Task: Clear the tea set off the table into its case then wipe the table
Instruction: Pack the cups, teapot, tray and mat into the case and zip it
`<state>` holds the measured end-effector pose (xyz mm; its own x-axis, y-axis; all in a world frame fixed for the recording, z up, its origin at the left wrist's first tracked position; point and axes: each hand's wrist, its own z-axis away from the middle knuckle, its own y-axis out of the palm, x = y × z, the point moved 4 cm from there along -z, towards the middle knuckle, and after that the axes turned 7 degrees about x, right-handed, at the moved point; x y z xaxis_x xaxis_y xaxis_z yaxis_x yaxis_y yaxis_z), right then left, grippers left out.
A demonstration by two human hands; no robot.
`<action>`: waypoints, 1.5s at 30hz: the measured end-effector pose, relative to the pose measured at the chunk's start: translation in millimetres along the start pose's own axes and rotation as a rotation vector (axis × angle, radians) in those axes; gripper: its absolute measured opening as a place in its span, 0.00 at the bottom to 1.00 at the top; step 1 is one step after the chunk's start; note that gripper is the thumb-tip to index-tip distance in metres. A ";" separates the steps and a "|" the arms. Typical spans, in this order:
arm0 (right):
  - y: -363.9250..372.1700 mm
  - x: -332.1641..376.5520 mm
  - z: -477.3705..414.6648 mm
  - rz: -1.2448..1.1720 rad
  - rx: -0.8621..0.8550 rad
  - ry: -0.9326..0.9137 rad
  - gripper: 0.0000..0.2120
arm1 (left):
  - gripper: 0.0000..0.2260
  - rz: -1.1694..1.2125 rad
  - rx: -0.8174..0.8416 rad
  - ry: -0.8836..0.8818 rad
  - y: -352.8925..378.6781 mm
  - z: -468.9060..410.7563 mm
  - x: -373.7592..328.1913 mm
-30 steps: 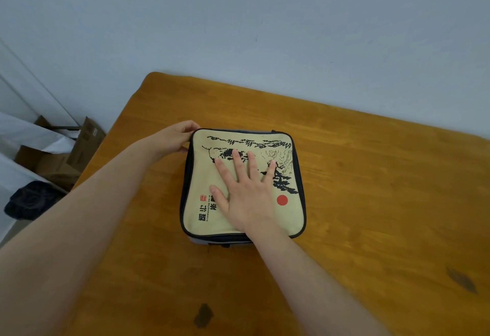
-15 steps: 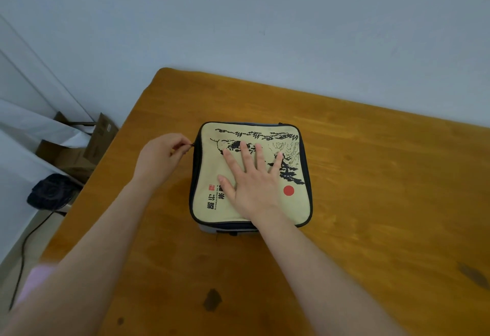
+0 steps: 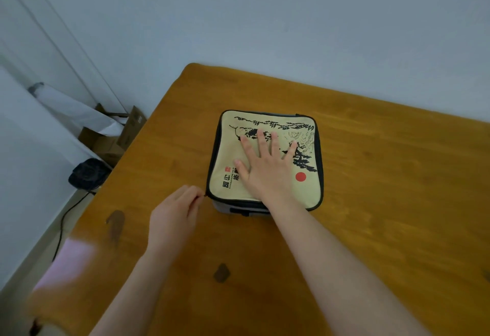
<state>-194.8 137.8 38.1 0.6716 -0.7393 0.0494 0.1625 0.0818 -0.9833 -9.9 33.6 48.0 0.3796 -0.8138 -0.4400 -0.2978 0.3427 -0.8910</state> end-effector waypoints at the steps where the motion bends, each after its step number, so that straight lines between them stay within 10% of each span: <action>1: -0.2 -0.1 0.2 0.002 -0.001 -0.001 0.30 | 0.05 -0.002 -0.015 -0.018 0.3 5.2 -5.6; 15: -16.5 2.2 13.1 -0.351 0.156 -0.131 0.30 | 0.03 0.203 0.045 -0.264 53.3 24.1 -112.5; 18: -33.1 -17.4 60.5 -0.678 -0.033 -0.135 0.22 | 0.04 0.269 0.055 -0.327 54.7 26.2 -109.3; 23: -13.1 -35.2 128.6 -0.359 -0.361 -0.153 0.05 | 0.05 0.352 0.069 -0.370 52.0 31.4 -109.2; 29: -11.2 -27.9 131.2 -0.541 -0.102 0.230 0.14 | 0.05 0.355 0.046 -0.333 39.5 36.2 -104.8; 36: 8.7 -12.7 124.8 -1.291 0.187 0.381 0.19 | 0.06 0.354 0.123 -0.223 40.9 37.8 -94.8; 41: 2.1 -9.5 124.1 -0.687 0.057 0.253 0.13 | 0.14 0.042 -0.126 0.035 21.6 22.2 -81.3; 45: -6.7 -11.0 130.5 -0.392 -0.013 0.225 0.15 | 0.14 -0.020 0.088 0.087 31.8 -10.3 -80.6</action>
<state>-109.0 232.6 67.0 0.3872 -0.8397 0.3807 0.3632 -0.2406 -0.9001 -59.0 105.2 56.3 0.3059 -0.8571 -0.4144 -0.2119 0.3631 -0.9073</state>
